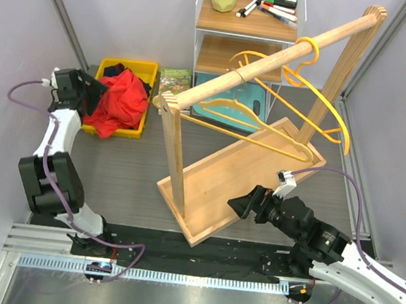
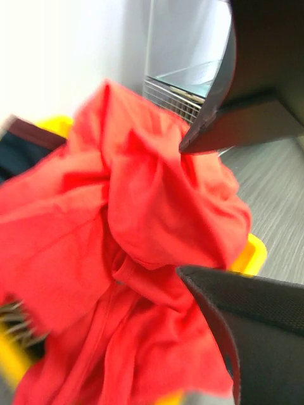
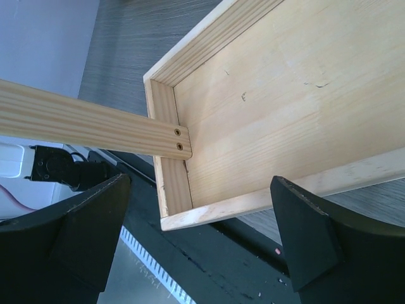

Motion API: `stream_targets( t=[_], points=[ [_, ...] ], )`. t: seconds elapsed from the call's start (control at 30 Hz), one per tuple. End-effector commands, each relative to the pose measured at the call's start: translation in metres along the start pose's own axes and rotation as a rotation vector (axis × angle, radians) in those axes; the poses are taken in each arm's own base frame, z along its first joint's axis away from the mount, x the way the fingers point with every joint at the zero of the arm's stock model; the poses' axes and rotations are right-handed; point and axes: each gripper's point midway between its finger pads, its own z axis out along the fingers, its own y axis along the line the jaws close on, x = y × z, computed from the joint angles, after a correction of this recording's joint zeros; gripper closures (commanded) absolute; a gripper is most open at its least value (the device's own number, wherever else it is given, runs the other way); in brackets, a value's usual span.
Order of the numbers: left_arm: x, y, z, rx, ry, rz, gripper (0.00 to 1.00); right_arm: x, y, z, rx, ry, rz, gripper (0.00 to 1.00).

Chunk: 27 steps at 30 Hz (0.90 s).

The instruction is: Remove the tank top from the hanger

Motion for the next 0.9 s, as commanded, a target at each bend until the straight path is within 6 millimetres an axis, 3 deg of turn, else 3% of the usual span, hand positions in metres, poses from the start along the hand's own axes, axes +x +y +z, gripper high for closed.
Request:
stream_targets(
  t=[0.0, 0.13, 0.17, 0.23, 0.27, 0.33, 0.37, 0.57, 0.6, 0.67, 0.7, 0.77, 0.8, 0.87],
  points=[
    [-0.033, 0.005, -0.046, -0.117, -0.178, 0.039, 0.23, -0.01, 0.008, -0.004, -0.014, -0.028, -0.001, 0.02],
    [-0.014, -0.01, -0.065, -0.077, -0.165, 0.077, 0.23, -0.011, 0.007, -0.003, -0.011, -0.029, 0.001, 0.02],
    [0.006, -0.03, -0.072, -0.029, -0.138, 0.118, 0.23, -0.011, 0.007, -0.003, -0.008, -0.033, 0.001, 0.02],
    [0.031, -0.048, -0.078, 0.02, -0.11, 0.201, 0.23, -0.012, 0.006, -0.003, -0.005, -0.04, 0.009, 0.02],
    [0.068, -0.071, -0.085, 0.083, -0.05, 0.266, 0.23, -0.013, 0.006, -0.003, -0.001, -0.042, 0.012, 0.02],
    [0.097, -0.084, -0.095, 0.143, -0.006, 0.304, 0.24, -0.014, 0.006, -0.003, 0.0, -0.049, 0.022, 0.02],
    [0.122, -0.093, -0.103, 0.193, 0.042, 0.339, 0.24, -0.015, 0.007, -0.003, 0.001, -0.05, 0.026, 0.02],
    [0.197, -0.088, -0.151, 0.35, 0.215, 0.439, 0.24, -0.015, 0.0, -0.004, 0.018, -0.072, 0.064, 0.02],
    [0.21, -0.07, -0.151, 0.334, 0.251, 0.434, 0.24, -0.016, 0.0, -0.004, 0.018, -0.079, 0.069, 0.02],
    [0.226, -0.071, -0.178, 0.44, 0.312, 0.42, 0.24, -0.016, -0.003, -0.003, 0.025, -0.088, 0.085, 0.01],
    [0.239, -0.053, -0.18, 0.432, 0.354, 0.403, 0.24, -0.017, -0.004, -0.003, 0.026, -0.093, 0.092, 0.01],
    [0.247, -0.054, -0.204, 0.539, 0.392, 0.368, 0.24, -0.017, -0.005, -0.002, 0.024, -0.106, 0.111, 0.0],
    [0.259, -0.036, -0.204, 0.528, 0.43, 0.357, 0.24, -0.017, -0.007, -0.001, 0.025, -0.116, 0.117, 0.0],
    [0.262, -0.037, -0.227, 0.621, 0.448, 0.312, 0.24, -0.019, -0.007, 0.0, 0.013, -0.137, 0.136, 0.0]
  ],
)
